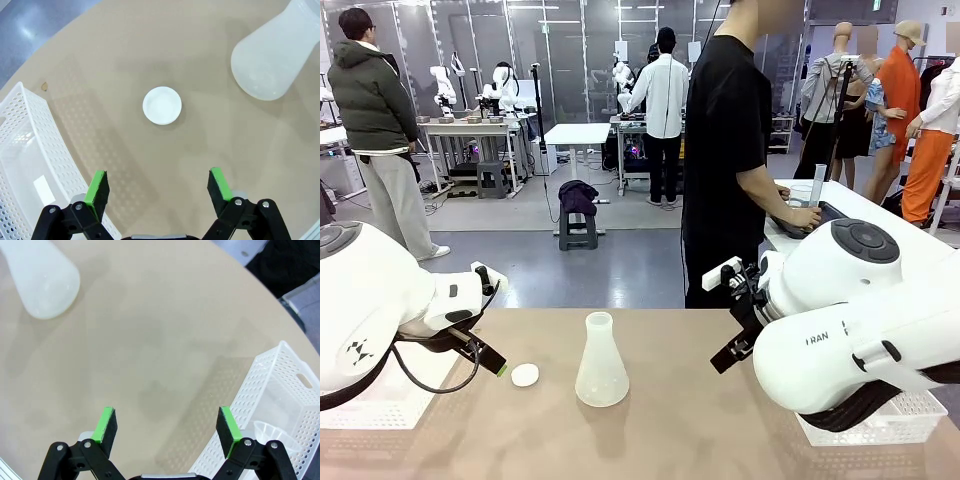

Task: Prepare the solutions needed for the experiment.
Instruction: Pick up the Plastic Funnel and insert it into the Big flask.

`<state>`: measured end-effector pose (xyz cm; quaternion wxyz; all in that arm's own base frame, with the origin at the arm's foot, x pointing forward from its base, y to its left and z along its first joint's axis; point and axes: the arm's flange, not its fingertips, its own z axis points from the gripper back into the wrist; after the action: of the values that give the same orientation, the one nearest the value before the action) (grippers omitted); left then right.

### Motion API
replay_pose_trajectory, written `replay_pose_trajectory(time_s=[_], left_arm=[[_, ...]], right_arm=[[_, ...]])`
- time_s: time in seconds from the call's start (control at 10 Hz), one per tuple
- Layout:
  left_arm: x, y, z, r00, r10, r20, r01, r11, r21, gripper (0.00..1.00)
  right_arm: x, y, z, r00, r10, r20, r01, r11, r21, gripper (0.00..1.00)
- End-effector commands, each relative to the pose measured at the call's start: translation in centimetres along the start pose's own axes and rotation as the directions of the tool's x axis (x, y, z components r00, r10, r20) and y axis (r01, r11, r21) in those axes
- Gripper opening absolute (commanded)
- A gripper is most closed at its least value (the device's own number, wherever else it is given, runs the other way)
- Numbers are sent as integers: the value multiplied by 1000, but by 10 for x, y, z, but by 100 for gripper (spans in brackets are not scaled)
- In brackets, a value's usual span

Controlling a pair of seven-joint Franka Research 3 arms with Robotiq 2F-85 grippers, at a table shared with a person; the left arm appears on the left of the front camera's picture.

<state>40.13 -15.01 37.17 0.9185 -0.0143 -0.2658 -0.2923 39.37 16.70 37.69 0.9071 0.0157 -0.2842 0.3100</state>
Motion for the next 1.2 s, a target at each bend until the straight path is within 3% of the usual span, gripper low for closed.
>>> replay_pose_trajectory(time_s=[0.0,0.1,0.3,0.5,0.7,0.8,1.0,1.1], left_arm=[[1,-4,28,997,45,56,-42,997,-59,100],[2,-3,58,986,121,115,-103,983,-149,100],[5,4,95,958,224,177,-170,945,-280,100],[4,13,122,909,369,195,-266,872,-411,100],[0,21,135,875,465,135,-304,744,-595,100],[1,25,134,857,509,88,-311,644,-699,100],[3,27,128,839,544,-3,-360,551,-753,100],[-1,30,129,809,587,-24,-381,494,-781,100]], right_arm=[[3,0,42,972,-219,90,214,975,58,100],[5,-5,74,929,-345,134,329,935,131,100],[10,-20,107,832,-536,141,502,837,217,100],[8,-34,137,689,-715,122,644,681,348,100],[-3,-44,156,588,-808,50,697,536,477,100],[-8,-49,162,518,-854,-51,722,405,561,100],[-18,-56,163,492,-863,-118,718,326,615,100],[-25,-62,160,457,-871,-178,737,259,624,100]])
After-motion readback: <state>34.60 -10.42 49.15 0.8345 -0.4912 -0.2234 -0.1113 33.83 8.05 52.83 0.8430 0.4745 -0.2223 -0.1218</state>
